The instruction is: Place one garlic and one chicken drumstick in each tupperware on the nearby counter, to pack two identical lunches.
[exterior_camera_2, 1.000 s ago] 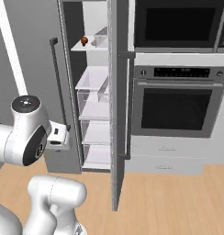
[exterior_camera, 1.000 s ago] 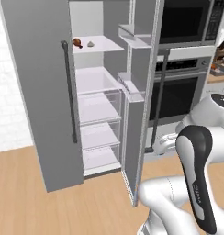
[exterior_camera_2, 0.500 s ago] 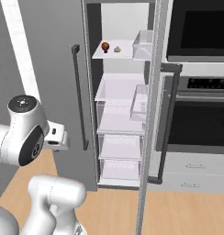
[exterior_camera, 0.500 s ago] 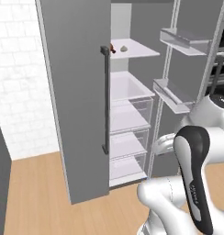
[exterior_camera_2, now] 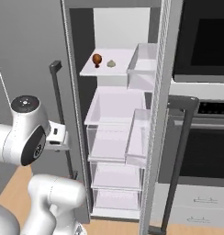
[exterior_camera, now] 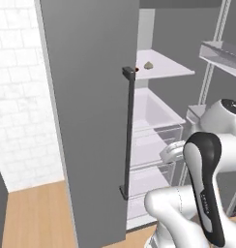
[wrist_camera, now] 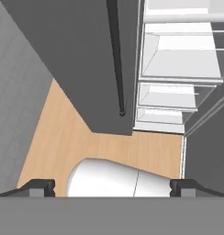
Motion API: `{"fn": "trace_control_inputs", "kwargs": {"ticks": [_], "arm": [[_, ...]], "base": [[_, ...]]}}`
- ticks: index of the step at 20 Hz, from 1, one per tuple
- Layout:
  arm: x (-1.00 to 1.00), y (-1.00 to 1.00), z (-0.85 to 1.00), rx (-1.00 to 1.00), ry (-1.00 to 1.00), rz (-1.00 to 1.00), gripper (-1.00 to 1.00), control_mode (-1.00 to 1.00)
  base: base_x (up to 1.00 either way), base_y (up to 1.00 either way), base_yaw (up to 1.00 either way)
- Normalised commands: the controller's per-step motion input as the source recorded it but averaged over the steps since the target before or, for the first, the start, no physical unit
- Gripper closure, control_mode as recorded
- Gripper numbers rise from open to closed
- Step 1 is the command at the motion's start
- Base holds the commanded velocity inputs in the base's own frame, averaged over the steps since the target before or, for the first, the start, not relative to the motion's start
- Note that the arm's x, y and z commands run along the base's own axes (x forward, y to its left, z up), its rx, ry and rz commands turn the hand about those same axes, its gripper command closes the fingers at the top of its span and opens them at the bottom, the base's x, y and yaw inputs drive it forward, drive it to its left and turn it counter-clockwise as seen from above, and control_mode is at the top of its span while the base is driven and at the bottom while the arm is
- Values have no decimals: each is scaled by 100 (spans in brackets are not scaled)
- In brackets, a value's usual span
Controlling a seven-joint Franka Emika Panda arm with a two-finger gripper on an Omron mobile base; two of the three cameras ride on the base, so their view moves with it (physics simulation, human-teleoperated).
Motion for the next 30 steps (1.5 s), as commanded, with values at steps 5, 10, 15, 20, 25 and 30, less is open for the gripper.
{"fn": "trace_control_inputs", "kwargs": {"ticks": [5, 10, 15, 20, 25, 30], "arm": [[0, 0, 0, 0, 0, 0, -100, 100], [0, 0, 0, 0, 0, 0, -100, 100], [0, 0, 0, 0, 0, 0, -100, 100], [0, 0, 0, 0, 0, 0, -100, 100], [52, 0, 0, 0, 2, 3, -100, -100], [63, 7, 37, 0, -11, 0, -100, -100]], "base": [[22, -53, 6], [2, -46, 7], [36, 12, 7], [37, 13, 7], [0, 0, 0], [0, 0, 0]]}}
